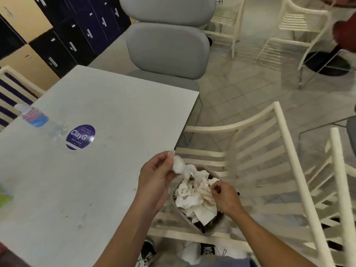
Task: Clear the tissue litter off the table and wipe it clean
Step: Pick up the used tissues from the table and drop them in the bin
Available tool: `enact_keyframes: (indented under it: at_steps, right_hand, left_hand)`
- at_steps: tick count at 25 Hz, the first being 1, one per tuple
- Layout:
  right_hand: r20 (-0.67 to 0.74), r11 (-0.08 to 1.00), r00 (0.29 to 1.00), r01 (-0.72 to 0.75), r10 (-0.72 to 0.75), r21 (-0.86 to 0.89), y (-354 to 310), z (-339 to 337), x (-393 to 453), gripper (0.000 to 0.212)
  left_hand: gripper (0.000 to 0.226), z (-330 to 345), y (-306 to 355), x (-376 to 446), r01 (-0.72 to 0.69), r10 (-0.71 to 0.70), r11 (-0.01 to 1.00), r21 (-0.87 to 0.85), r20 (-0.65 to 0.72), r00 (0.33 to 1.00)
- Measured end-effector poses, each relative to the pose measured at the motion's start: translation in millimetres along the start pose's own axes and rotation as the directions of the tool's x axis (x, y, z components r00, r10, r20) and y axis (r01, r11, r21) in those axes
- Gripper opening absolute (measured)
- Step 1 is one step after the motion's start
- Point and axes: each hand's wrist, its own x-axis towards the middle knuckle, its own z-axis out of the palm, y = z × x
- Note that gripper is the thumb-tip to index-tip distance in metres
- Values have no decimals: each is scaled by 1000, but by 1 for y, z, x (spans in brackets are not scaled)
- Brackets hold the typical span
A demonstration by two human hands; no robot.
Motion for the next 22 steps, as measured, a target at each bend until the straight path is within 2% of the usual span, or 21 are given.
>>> enact_keyframes:
  at_steps: [3, 5, 8, 10, 12, 15, 16, 18, 22]
  right_hand:
    - [10, 999, 1000, 3, -3, 32, 5, 0, 3, 14]
    - [-1, 999, 1000, 12, -12, 42, 6, -3, 2, 15]
    - [-23, 998, 1000, 20, -19, 52, 9, -7, -2, 19]
    - [-29, 999, 999, 15, -14, 46, 12, -10, -5, 21]
    - [-10, 999, 1000, 13, -12, 45, 14, -9, -8, 21]
    - [36, 999, 999, 11, -13, 42, 13, -5, -12, 18]
    - [45, 999, 999, 13, -15, 46, 11, -3, -12, 18]
    - [50, 999, 999, 11, -13, 50, 4, 0, -11, 19]
    - [42, 997, 998, 39, -41, 66, -25, 0, -5, 19]
  left_hand:
    - [14, 7, -46, 18, 26, -2, 962, 272, -88, 996]
    - [10, 4, -83, 34, -27, 87, 849, 527, -90, 992]
    - [10, -4, -132, 60, -159, 195, 579, 799, 54, 979]
    - [15, -9, -160, 71, -183, 151, 371, 911, 135, 979]
    - [6, -14, -182, 76, -193, 73, 157, 968, 184, 980]
    - [20, -20, -203, 82, -247, -45, -134, 960, 243, 969]
    - [23, -22, -206, 84, -269, -71, -195, 943, 260, 963]
    - [24, -21, -202, 84, -288, -95, -169, 942, 276, 957]
    - [28, -29, -168, 76, -250, -39, 88, 964, 254, 966]
